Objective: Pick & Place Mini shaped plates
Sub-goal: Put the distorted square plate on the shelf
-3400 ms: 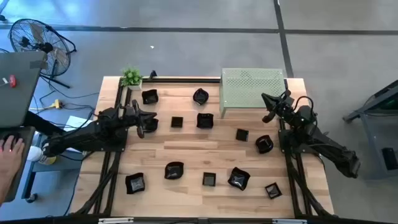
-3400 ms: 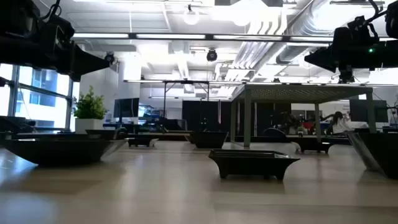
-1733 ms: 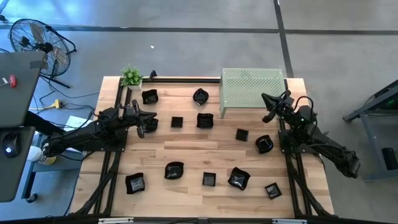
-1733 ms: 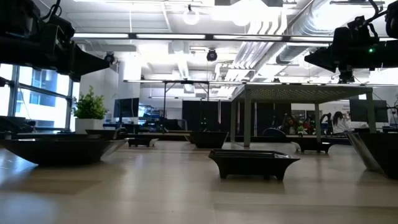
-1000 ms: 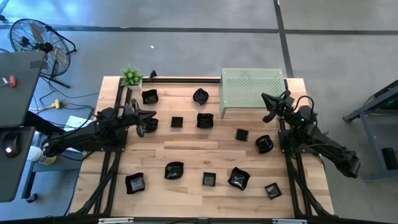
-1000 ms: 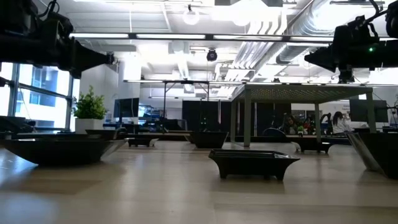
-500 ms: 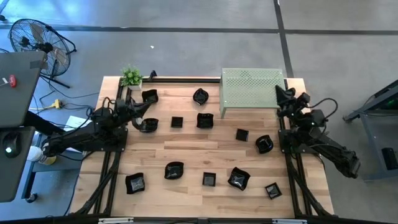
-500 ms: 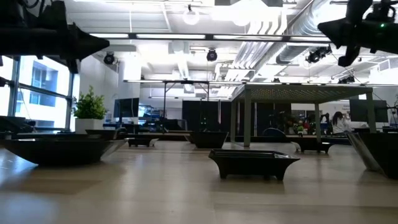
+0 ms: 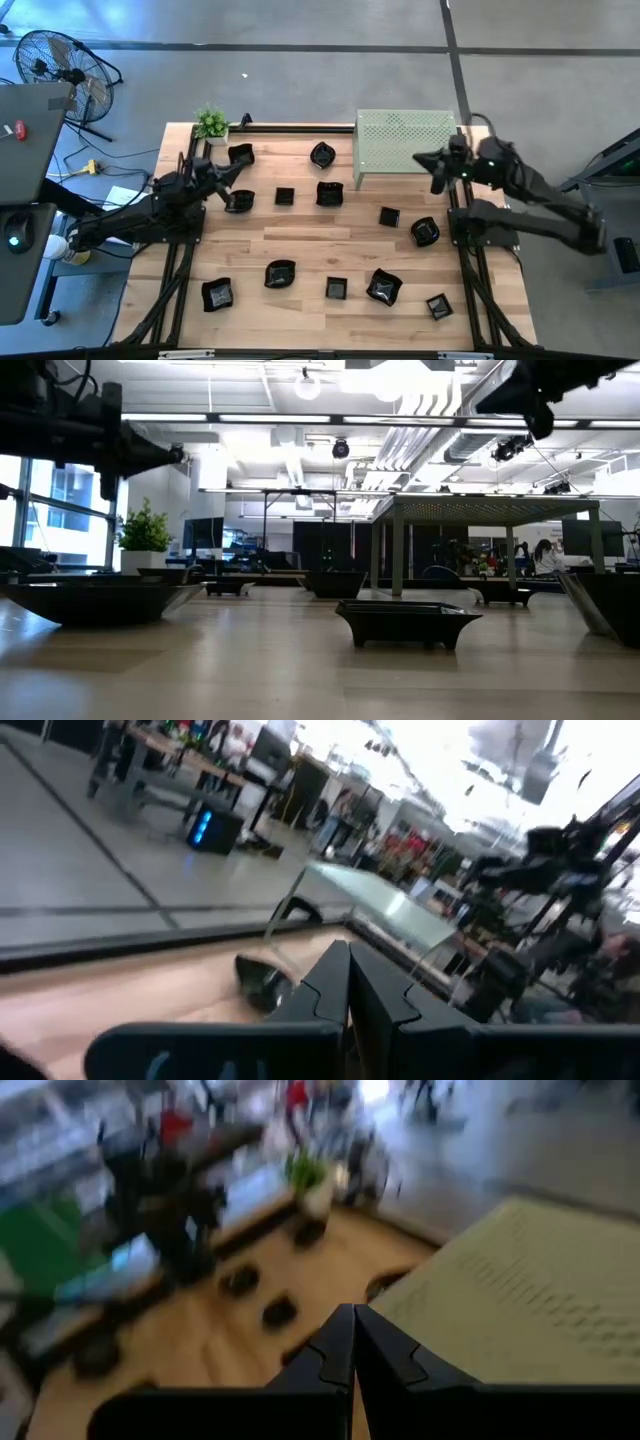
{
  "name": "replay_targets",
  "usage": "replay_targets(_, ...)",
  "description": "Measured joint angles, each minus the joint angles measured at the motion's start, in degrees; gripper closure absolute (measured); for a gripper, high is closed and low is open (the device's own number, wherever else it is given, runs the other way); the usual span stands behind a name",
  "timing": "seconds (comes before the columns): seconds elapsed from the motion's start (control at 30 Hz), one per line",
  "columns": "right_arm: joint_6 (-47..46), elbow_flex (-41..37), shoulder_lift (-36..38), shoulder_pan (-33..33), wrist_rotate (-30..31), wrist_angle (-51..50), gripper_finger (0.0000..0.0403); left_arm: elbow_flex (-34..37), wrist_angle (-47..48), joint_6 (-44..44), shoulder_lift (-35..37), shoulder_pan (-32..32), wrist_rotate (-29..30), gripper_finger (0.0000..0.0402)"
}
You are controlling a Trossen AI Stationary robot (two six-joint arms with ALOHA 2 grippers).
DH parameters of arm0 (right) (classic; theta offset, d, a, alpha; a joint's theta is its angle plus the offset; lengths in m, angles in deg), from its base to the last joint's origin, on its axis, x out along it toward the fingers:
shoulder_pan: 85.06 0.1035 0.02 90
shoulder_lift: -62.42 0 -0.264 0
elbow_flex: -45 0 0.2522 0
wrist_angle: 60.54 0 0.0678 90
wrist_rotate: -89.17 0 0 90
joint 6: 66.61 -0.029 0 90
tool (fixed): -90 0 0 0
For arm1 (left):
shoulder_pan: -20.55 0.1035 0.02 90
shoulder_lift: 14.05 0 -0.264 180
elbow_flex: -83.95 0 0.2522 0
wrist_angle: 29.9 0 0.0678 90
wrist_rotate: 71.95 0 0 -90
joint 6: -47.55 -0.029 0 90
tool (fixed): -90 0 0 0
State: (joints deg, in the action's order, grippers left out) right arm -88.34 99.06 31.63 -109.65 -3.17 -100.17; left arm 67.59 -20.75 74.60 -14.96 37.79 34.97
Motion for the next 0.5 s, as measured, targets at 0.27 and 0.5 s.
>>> replay_targets(0.27,-8.8,4.7,-14.2,12.6,-3.4,-5.3,0.0402,-0.1,4.1,0.2,0.0,0.0,-0.9,0.0401)
replay_targets(0.5,-19.8,4.8,-21.3,29.0,-5.3,-10.1,0.0396,-0.1,5.3,0.2,0.0,0.0,-0.9,0.0401)
